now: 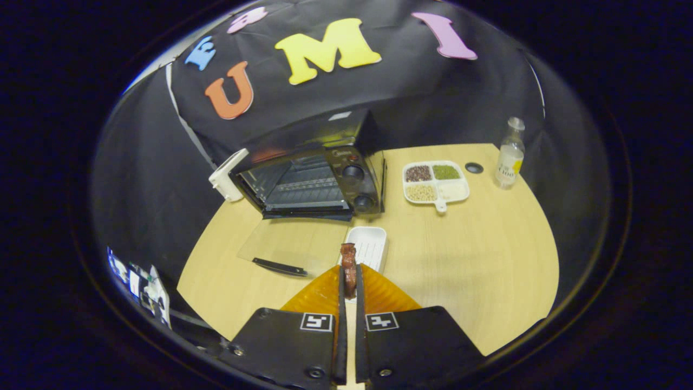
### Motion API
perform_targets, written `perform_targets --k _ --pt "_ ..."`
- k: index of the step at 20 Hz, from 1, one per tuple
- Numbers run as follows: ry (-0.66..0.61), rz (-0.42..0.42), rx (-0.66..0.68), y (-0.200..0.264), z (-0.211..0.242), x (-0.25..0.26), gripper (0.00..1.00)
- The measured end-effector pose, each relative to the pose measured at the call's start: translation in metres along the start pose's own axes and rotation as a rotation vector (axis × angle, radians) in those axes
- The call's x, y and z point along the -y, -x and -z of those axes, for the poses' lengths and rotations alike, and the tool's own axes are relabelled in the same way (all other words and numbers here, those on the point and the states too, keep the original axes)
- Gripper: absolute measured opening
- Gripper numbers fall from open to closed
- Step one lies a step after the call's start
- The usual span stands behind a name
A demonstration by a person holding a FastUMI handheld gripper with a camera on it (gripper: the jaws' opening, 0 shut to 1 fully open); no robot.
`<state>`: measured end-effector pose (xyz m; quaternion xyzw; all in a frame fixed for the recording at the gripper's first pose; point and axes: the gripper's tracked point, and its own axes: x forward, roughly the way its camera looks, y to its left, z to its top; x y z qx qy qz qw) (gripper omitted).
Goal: Open the toaster oven, put the food inside, and close the toaster oven door.
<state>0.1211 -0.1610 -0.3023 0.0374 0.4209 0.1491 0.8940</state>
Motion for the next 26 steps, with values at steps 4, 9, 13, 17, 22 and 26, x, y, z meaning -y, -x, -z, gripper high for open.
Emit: perform_targets --k 4,9,13,17,22,26 --pt "0.106 0.064 0.119 0.014 -0.018 -0.037 0.09" --pt "0.189 0.149 0.287 0.009 -0.047 -0.075 0.09" --pt "0.165 0.112 0.312 -0.017 -0.044 -0.112 0.09" --pt "0.126 0.075 0.329 -0.053 -0.040 -0.140 0.09" --pt "0.052 0.065 0.379 -0.089 -0.045 -0.154 0.09" --pt "-0.091 0.022 0.405 -0.114 -0.052 -0.154 0.09"
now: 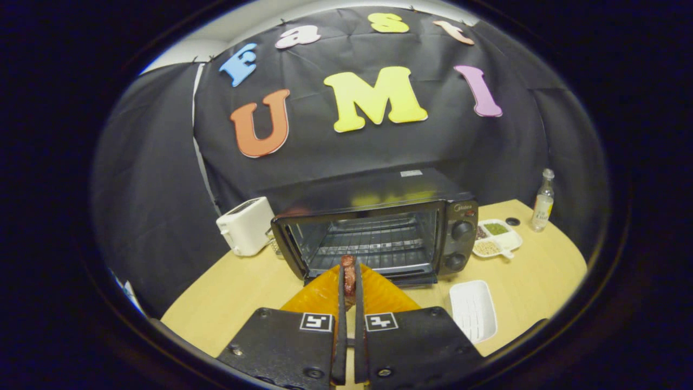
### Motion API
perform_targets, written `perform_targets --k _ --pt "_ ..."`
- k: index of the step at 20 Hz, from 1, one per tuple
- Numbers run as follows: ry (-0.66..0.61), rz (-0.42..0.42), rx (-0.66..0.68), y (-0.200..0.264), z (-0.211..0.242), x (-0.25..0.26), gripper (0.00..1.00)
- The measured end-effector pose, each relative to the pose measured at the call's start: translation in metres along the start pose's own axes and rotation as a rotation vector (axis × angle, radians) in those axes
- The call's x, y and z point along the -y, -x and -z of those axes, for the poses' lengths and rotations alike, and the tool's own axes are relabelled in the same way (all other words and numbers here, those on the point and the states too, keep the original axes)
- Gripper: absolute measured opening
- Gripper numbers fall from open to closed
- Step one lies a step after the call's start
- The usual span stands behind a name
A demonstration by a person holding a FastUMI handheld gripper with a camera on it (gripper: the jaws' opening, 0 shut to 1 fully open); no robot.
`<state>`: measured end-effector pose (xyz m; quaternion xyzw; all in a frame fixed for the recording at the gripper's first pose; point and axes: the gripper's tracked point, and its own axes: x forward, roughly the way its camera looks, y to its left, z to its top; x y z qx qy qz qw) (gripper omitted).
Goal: Open the toaster oven, put the food inside, and close the toaster oven door.
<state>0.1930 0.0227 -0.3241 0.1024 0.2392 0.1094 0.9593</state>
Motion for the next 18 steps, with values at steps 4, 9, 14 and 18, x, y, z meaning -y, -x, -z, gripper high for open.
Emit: perform_targets --k 4,9,14,18 --pt "-0.258 -0.049 0.030 -0.025 -0.001 0.002 0.09" --pt "-0.533 -0.074 0.066 -0.059 -0.006 0.024 0.09" --pt "-0.718 -0.054 0.124 -0.094 -0.012 0.060 0.09" --pt "-0.689 -0.077 0.145 -0.119 -0.015 0.064 0.09"
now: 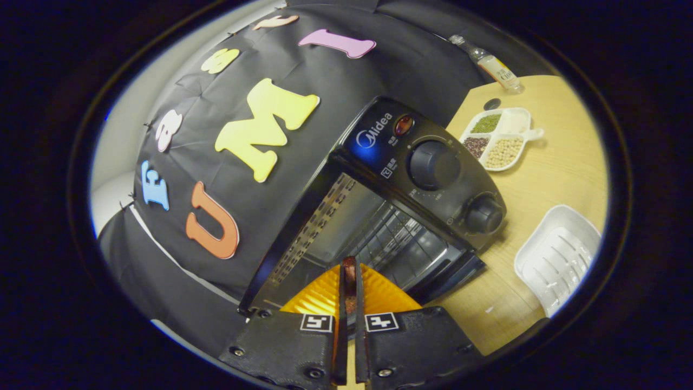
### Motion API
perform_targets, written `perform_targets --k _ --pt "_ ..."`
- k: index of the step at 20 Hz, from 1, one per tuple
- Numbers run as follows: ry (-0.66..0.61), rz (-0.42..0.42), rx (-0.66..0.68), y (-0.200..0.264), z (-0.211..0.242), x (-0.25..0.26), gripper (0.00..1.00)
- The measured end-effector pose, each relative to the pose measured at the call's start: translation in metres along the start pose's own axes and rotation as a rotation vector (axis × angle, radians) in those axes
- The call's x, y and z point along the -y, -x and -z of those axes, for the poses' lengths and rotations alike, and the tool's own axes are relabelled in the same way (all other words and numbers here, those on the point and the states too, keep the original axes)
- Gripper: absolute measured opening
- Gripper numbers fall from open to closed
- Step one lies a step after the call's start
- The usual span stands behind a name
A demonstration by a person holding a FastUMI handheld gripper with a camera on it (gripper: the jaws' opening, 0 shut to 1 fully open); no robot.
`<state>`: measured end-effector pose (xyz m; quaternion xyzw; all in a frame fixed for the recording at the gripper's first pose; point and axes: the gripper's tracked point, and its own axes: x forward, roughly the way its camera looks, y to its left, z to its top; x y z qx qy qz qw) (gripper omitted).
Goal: Open the toaster oven, put the food inside, and close the toaster oven door.
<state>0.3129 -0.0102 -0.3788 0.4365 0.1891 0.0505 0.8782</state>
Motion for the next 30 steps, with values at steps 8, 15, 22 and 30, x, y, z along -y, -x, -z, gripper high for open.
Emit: perform_targets --k 8,15,22,30 --pt "0.173 0.076 0.051 -0.027 -0.006 0.009 0.10" --pt "0.397 0.197 0.079 -0.033 -0.010 0.026 0.20" --pt "0.557 0.287 0.066 -0.022 -0.020 0.027 0.39" --pt "0.635 0.290 -0.042 0.053 0.003 0.014 0.77"
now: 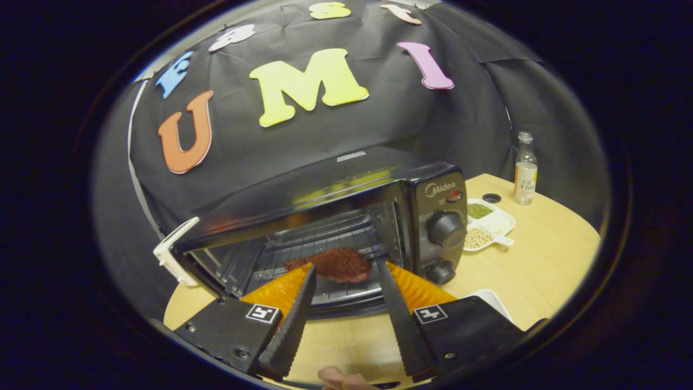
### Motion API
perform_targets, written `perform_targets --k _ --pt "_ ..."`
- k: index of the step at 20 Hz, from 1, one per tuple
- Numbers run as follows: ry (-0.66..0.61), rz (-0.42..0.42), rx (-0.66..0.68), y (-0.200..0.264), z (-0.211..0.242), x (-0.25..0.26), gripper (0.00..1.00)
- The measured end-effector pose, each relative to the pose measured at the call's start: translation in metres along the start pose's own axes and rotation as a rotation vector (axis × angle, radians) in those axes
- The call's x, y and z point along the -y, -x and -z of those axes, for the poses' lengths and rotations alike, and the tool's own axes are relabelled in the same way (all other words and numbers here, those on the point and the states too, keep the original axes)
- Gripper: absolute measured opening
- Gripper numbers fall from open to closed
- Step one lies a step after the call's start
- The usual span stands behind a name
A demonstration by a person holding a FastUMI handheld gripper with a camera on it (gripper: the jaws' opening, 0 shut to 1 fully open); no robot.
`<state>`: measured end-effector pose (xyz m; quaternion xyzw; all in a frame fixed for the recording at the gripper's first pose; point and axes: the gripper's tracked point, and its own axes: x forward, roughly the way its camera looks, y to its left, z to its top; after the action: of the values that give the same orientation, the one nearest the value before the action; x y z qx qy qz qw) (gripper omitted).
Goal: Open the toaster oven, put the food inside, and close the toaster oven door.
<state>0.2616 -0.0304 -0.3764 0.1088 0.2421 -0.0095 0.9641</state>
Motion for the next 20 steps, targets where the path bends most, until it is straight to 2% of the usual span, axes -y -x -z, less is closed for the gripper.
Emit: perform_targets --k 3,5,8,11,14,16,20 --pt "0.081 -0.056 0.026 0.041 0.007 -0.003 0.93" --pt "0.120 -0.084 0.055 0.067 0.012 -0.003 0.93" --pt "0.106 -0.127 0.060 0.113 0.031 -0.011 0.95" --pt "0.177 -0.120 0.053 0.140 0.056 -0.015 0.99" --pt "0.285 -0.116 0.087 0.153 0.075 -0.021 1.00" --pt "0.286 -0.110 0.079 0.151 0.091 -0.019 1.00" --pt "0.298 -0.090 -0.018 0.134 0.132 -0.013 1.00"
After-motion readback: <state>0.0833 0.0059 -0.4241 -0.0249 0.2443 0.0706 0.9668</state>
